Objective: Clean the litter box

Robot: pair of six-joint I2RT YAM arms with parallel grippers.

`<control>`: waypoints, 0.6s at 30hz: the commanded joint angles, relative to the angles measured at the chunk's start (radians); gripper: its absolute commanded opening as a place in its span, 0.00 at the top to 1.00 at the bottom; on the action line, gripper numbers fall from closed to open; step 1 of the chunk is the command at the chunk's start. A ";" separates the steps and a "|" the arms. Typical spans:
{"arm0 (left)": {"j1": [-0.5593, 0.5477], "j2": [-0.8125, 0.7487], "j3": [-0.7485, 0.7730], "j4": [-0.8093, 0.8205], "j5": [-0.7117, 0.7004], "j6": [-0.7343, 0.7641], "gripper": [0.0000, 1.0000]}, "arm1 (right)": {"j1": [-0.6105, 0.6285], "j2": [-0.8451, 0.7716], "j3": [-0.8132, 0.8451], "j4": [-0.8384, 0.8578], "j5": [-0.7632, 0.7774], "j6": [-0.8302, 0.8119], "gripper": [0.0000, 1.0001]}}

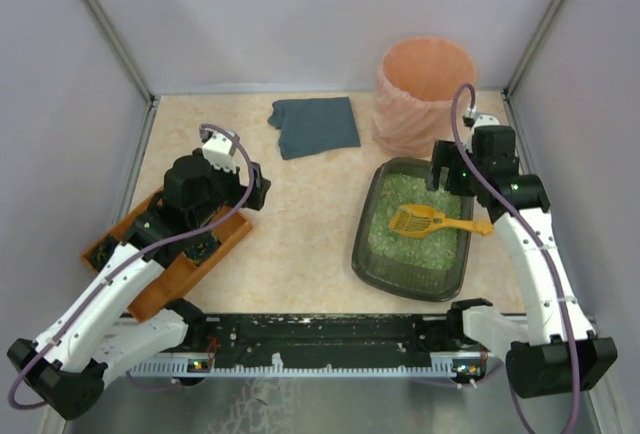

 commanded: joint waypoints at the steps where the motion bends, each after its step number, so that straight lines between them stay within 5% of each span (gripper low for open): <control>1: -0.006 -0.003 -0.029 0.148 0.088 0.078 0.00 | -0.015 0.086 0.089 0.063 -0.119 -0.057 0.16; 5: -0.007 0.009 -0.054 0.215 0.175 0.115 0.00 | -0.017 0.179 0.131 0.044 -0.195 -0.094 0.19; 18: -0.007 0.066 -0.103 0.312 0.259 0.155 0.04 | -0.017 0.228 0.133 0.085 -0.078 -0.059 0.22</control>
